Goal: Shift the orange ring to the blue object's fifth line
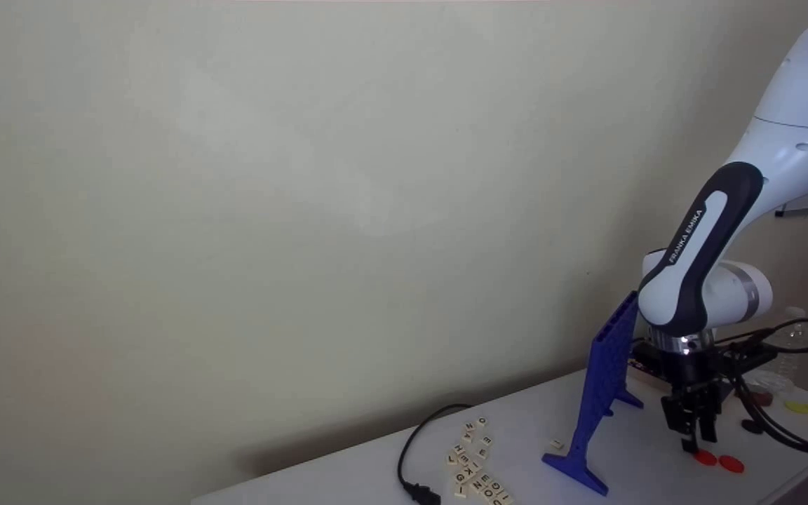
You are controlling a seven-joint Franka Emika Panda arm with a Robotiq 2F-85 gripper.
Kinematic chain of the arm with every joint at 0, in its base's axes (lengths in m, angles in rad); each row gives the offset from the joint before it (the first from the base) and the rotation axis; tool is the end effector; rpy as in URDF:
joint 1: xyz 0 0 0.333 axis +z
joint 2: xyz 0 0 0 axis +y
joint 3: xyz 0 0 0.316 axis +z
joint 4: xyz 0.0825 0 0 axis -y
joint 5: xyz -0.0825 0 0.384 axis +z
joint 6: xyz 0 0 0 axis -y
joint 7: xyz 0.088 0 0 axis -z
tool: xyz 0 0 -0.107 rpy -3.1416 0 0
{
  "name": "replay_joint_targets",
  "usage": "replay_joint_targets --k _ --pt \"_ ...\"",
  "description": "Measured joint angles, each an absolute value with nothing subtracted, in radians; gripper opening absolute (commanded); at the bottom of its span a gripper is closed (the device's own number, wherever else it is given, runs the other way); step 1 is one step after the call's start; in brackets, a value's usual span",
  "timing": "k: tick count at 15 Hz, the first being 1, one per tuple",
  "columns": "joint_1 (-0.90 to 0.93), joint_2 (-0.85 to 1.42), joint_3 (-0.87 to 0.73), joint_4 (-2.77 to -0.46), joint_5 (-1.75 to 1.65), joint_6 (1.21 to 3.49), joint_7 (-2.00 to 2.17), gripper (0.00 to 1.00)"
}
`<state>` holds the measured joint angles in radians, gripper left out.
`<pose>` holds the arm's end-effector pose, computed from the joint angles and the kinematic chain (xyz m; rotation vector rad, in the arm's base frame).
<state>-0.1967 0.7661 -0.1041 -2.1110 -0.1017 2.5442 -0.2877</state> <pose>0.4833 -0.1564 0.0266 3.0721 0.1500 -0.5465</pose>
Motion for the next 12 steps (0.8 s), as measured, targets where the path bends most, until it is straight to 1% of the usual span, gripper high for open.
replay_joint_targets --k 1,4,7,8,9,10,12 --pt "-0.198 0.766 -0.102 -2.112 -0.102 2.544 -0.288 0.99" --pt "-0.200 0.766 -0.098 -2.114 -0.102 2.544 -0.288 1.00" --pt "-0.197 0.768 -0.095 -2.116 -0.102 2.544 -0.288 0.96" --pt "-0.194 0.770 -0.095 -2.116 -0.102 2.544 -0.288 0.91" --pt "-0.193 0.772 -0.095 -2.116 -0.102 2.544 -0.288 0.90" --pt "-0.191 0.774 -0.095 -2.116 -0.102 2.544 -0.288 0.86" --pt "-0.189 0.776 -0.095 -2.116 -0.102 2.544 -0.288 0.84"
